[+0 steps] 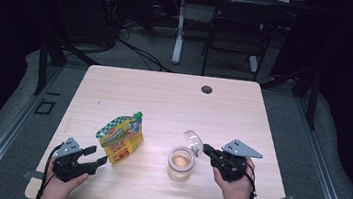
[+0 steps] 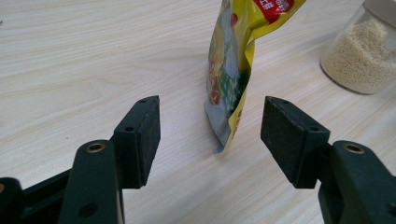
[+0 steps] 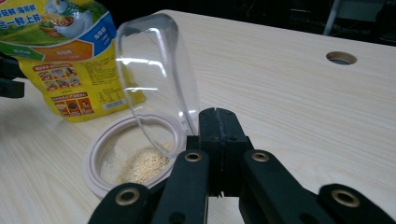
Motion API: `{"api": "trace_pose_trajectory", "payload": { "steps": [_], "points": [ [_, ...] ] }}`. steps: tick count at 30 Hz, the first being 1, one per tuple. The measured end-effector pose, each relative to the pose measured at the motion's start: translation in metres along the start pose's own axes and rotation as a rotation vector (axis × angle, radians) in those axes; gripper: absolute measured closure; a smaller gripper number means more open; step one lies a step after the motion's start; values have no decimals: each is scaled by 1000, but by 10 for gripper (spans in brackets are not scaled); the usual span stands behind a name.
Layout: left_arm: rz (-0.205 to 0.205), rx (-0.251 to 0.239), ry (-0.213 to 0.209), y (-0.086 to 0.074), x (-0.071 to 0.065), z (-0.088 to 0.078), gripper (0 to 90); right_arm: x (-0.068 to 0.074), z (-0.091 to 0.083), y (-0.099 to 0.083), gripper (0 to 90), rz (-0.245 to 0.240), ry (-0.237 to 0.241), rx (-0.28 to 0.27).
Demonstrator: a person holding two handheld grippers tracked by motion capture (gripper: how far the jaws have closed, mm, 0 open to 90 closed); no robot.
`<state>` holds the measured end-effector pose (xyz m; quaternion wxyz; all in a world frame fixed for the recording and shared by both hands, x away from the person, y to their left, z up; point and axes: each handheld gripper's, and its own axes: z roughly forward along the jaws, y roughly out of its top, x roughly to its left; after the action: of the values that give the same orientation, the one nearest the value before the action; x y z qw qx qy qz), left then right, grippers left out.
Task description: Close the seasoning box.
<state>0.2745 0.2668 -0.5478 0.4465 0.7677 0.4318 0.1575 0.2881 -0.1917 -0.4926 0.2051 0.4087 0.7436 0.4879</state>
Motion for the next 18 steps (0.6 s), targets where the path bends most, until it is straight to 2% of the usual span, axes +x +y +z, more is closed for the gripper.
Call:
{"api": "trace_pose_trajectory", "payload": {
  "steps": [12,18],
  "points": [
    [-1,0,3,0,1,-1,389,17,11,-2,900,-56,43,33],
    [-1,-3,3,0,1,-1,389,19,11,-2,900,-55,51,28]
  ]
}}
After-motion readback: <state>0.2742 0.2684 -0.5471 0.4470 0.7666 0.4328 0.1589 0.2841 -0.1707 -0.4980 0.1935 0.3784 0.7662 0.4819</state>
